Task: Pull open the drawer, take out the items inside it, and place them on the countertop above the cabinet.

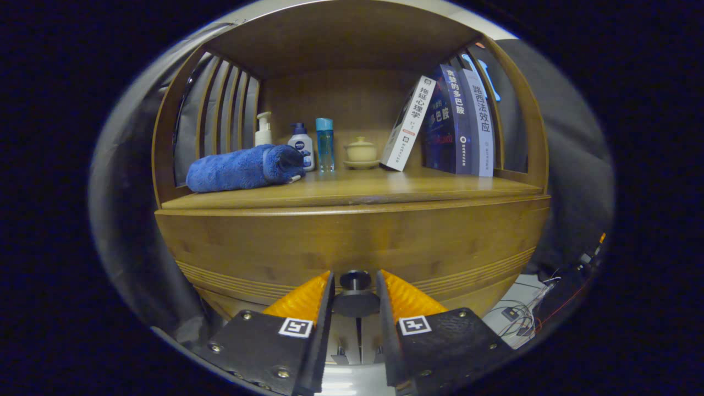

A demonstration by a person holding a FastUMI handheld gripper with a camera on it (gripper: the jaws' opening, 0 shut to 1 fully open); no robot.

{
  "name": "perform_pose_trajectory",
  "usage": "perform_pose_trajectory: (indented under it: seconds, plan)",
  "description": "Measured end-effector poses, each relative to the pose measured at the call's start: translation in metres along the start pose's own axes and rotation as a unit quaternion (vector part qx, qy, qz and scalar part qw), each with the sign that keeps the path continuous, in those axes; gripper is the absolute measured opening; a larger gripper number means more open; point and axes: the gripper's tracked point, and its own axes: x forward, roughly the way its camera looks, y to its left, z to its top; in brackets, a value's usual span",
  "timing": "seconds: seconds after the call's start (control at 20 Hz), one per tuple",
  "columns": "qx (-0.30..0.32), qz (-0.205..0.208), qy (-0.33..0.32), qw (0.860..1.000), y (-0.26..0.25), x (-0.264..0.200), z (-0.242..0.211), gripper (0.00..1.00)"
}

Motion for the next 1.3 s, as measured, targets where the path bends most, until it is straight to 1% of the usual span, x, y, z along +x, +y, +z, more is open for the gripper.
perform_pose_trajectory:
  seconds: [0.05,0.2,0.35,0.45,0.5,0.55,0.6,0.65,0.75,0.85,1.0,1.2,1.3]
  plan:
    - [0.005,0.005,0.000,1.000,0.000,0.001,0.000,0.43]
    - [0.041,0.013,0.017,0.999,-0.002,0.002,-0.003,0.43]
    - [0.067,0.042,0.028,0.996,0.001,0.002,-0.005,0.43]
    - [0.061,0.063,0.024,0.996,0.002,0.004,-0.006,0.43]
    - [0.045,0.065,0.019,0.997,0.002,0.000,-0.005,0.37]
    - [0.024,0.059,0.015,0.998,0.000,0.001,-0.005,0.38]
    - [0.016,0.050,0.006,0.999,-0.001,-0.009,-0.005,0.29]
    - [0.010,0.048,0.005,0.999,-0.001,-0.012,-0.006,0.29]
    - [0.021,0.043,0.004,0.999,-0.001,-0.023,-0.010,0.29]
    - [0.016,0.041,0.006,0.999,-0.001,-0.046,-0.015,0.29]
    - [-0.016,0.042,-0.004,0.999,-0.003,-0.075,-0.021,0.29]
    - [-0.015,0.039,-0.007,0.999,-0.005,-0.113,-0.032,0.29]
    - [-0.044,0.036,-0.008,0.998,-0.005,-0.126,-0.038,0.29]
